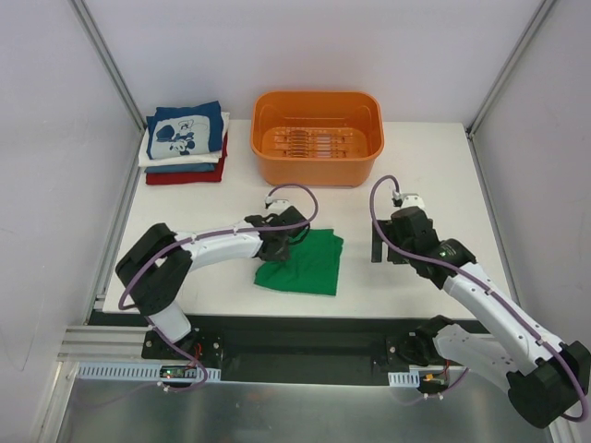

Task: Fold and stack the t-shirts
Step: Put the neatly folded tshirt into the corner of the board with the left arm

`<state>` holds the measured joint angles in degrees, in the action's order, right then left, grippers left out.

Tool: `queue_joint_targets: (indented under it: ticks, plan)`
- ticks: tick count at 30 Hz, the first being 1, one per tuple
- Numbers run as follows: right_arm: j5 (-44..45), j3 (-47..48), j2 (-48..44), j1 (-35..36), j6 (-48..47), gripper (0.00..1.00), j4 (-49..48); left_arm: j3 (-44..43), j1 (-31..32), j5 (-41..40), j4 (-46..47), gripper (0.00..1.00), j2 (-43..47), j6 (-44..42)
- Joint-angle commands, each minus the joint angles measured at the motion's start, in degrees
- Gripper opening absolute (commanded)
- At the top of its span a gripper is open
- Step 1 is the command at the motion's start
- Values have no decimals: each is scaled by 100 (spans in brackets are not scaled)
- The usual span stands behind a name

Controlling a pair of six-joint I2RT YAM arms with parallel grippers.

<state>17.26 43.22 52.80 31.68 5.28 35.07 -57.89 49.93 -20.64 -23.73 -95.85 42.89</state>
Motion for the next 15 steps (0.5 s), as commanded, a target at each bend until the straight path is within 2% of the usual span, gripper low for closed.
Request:
queue_joint_targets:
  ticks: [1, 7, 15]
  plan:
    - [278, -33, -208, -48, -53, 97, 35, 172, -492, -1187, -730, 0, 813, -922]
    - [532, -129, -383, -118, 52, 97, 9, 6, -1274, -1846, -669, 0, 1341, -2222]
    - [885, -367, -823, -268, 105, 97, -97, -705, -2514, -1750, -300, 0, 1245, -3989]
